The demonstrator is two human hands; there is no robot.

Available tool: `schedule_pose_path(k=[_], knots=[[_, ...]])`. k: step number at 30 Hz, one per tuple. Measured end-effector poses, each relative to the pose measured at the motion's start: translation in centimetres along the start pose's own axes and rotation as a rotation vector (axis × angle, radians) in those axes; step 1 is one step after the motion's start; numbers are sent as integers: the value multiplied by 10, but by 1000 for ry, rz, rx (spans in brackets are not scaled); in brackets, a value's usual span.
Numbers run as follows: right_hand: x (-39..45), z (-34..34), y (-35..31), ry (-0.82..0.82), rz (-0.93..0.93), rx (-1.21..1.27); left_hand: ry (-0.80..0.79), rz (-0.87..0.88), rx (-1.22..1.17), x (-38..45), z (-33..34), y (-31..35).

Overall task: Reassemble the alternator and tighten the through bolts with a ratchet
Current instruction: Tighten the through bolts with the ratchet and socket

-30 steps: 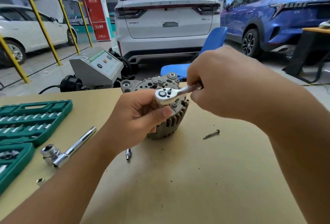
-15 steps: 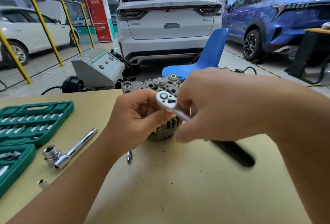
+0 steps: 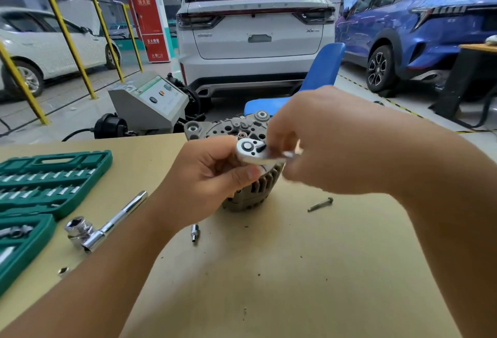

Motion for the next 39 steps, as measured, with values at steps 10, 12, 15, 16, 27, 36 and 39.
schedule_pose_path(k=[10,12,15,16,27,36,39], knots=[[-4,2,-4,-110,-3,42,-66,5,-6,1,2,1],[-6,-11,1,74,5,19,-79,2,26,1,1,1],[-6,-10,-5,34,6,9,-41,-12,18,0,-2,-1],[-6,-3,-8,-63,-1,-10,-36,-4,21,-1,-2,0],[-10,4,-13,-108,-28,-1,-90,-22,28,1,-1,1],[-3,-1,-2,-23,-27,-25,-123,-73,15,2,-6,3],[-6,11,-11,-164,-93,-92,-142,-56,36,0,-3,4]])
Point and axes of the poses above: each hand's wrist, its own x-axis towards the middle knuckle, its own z-axis out of the palm, y = z × x, the point moved 8 cm from there along x, towards the middle knuckle, and after that the axes turned 3 degrees about z, right-handed, at the moved point
